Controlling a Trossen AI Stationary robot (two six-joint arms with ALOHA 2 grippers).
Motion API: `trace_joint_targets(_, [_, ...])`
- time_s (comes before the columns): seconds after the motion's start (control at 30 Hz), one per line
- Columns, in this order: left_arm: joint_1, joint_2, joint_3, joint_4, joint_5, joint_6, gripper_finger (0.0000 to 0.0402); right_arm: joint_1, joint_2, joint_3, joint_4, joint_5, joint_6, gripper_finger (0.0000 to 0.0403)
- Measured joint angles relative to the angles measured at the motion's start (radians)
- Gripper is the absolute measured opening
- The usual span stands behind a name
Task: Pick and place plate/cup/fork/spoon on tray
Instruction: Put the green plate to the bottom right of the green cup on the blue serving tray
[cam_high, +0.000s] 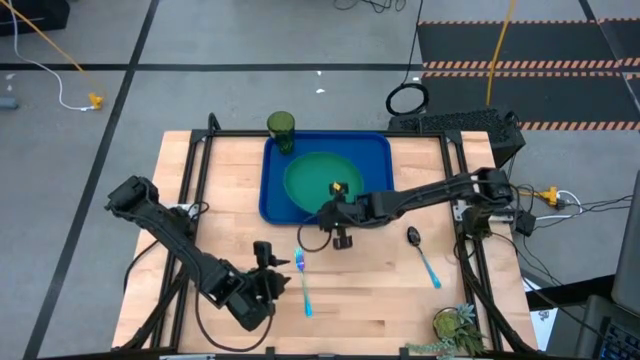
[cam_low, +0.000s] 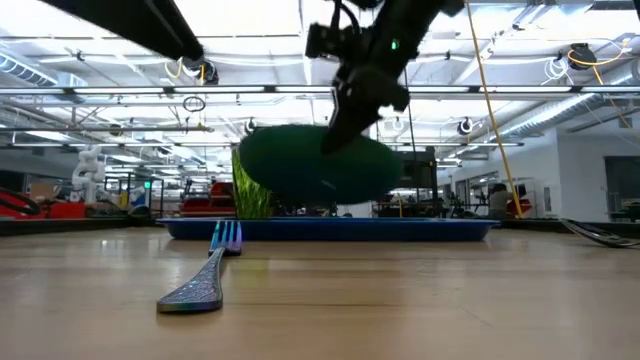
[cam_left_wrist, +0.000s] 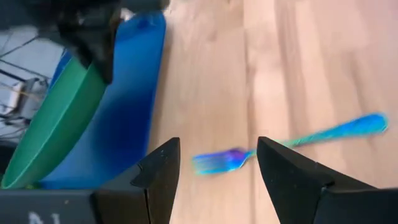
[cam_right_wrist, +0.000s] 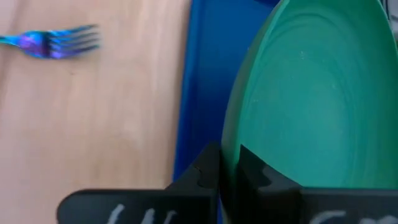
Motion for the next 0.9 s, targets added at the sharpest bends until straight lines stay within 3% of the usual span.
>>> trace_joint_targets(0.4, [0.048,0.003,-0.139,0.331,0.115,0.081,0.0216,-0.052,0.0,-0.088,0.159,-0.002,-0.084,0.0004])
trace_joint_targets(0.6, [0.076,0.004,-0.219,0.471,0.125,0.148,0.0216,-0.067,0.0,-0.143,0.243,-0.048,-0.108,0.0004])
trace_joint_targets(0.9, [0.106,0.004,-0.241,0.535,0.184,0.219,0.0216,-0.085,0.0,-0.208,0.354,-0.054,-0.158,0.0004])
